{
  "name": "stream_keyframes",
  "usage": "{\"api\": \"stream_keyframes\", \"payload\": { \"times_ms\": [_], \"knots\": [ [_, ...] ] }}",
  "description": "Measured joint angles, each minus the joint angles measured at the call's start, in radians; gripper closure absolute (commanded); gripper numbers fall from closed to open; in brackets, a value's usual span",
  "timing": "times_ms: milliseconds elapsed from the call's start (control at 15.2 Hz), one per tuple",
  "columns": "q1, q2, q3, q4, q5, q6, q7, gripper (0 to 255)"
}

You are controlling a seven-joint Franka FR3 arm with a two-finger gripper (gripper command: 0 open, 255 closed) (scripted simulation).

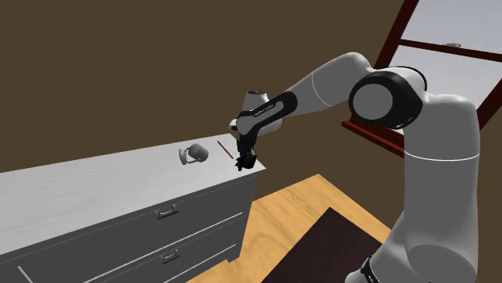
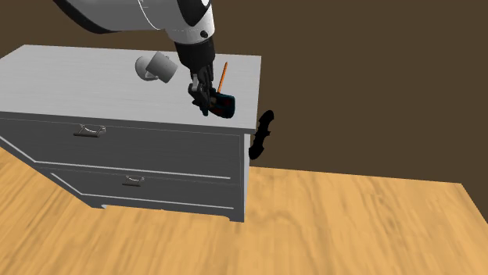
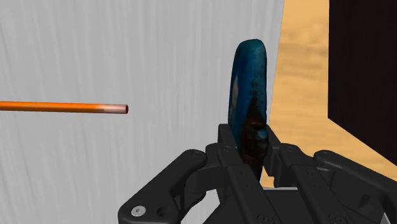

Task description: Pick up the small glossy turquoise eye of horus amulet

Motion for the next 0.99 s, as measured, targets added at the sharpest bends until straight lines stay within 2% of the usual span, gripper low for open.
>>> {"api": "stream_keyframes", "payload": {
  "times_ms": [264,990],
  "knots": [
    [-0.001,-0.011,-0.002,-0.001,-0.002,-0.01,-0.001,255],
    [0.008,-0.102,-0.014,0.029,-0.023,-0.129,0.009,255]
  ]
}}
